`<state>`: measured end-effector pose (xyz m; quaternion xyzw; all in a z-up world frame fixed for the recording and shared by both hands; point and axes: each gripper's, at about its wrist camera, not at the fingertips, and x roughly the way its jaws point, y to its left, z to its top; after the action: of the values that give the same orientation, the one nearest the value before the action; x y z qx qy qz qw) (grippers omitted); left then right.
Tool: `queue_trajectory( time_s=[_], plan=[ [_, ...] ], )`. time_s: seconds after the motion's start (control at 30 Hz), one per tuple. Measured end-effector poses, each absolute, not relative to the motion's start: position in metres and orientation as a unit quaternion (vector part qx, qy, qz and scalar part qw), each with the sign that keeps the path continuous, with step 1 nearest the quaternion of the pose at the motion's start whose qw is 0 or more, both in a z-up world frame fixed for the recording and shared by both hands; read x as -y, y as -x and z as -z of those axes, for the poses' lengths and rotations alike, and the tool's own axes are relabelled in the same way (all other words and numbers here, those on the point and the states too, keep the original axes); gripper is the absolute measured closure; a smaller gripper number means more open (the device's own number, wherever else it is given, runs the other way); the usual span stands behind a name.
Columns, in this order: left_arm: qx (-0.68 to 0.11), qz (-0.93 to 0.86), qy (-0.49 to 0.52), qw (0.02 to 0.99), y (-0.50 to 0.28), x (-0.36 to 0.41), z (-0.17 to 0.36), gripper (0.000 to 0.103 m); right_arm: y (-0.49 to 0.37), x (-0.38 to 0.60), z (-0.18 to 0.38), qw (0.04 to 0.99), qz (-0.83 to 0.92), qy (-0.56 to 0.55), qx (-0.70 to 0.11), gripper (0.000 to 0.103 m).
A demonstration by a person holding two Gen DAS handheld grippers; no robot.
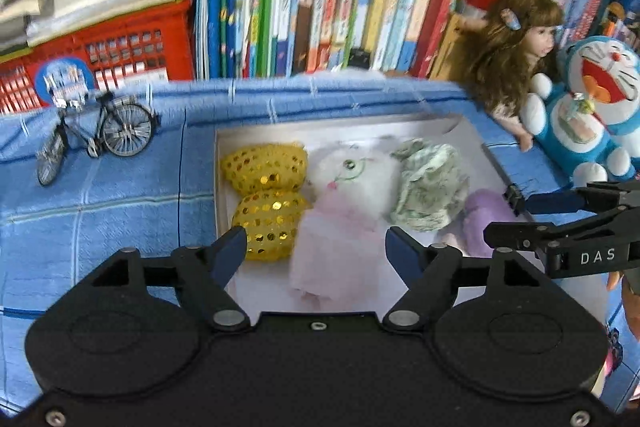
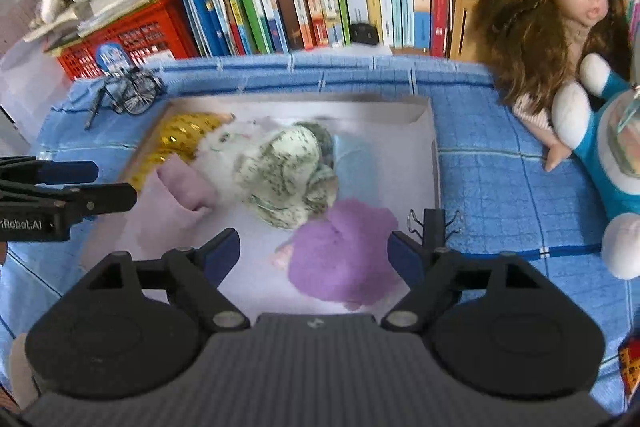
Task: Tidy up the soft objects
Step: 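Withdraw both tools from the tray toward the remaining table items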
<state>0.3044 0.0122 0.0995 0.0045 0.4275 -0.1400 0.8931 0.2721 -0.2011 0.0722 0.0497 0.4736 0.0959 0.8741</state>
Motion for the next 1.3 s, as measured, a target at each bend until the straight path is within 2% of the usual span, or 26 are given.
queue_trajectory(
  time_s=[0.37,0.83,0.97,1.03,1.3],
  plan=[
    [-0.353,0.192,-0.014,0.916,-0.214,0.011,-0.139,0.021,-0.199,0.204,-0.124,0.908,-0.114,-0.024,-0.403,0.013],
    [-0.284,0.307,-0.035,0.908,-0.067,0.036,-0.14,0.02,-0.09,0.252,-0.152,0.939,-0.071,-0.032,-0.336,0.011],
    [-0.273,0.335,-0.038,0.901,-0.038,0.047,-0.134,0.024,-0.068,0.264,-0.149,0.942,-0.058,-0.042,-0.328,0.011],
    [-0.275,0.346,-0.035,0.896,-0.029,0.052,-0.129,0.029,-0.058,0.269,-0.145,0.943,-0.048,-0.043,-0.327,0.011],
    [-0.267,0.333,-0.03,0.904,-0.005,0.085,-0.097,0.04,-0.031,0.287,-0.112,0.941,-0.019,-0.046,-0.336,0.011]
  ],
)
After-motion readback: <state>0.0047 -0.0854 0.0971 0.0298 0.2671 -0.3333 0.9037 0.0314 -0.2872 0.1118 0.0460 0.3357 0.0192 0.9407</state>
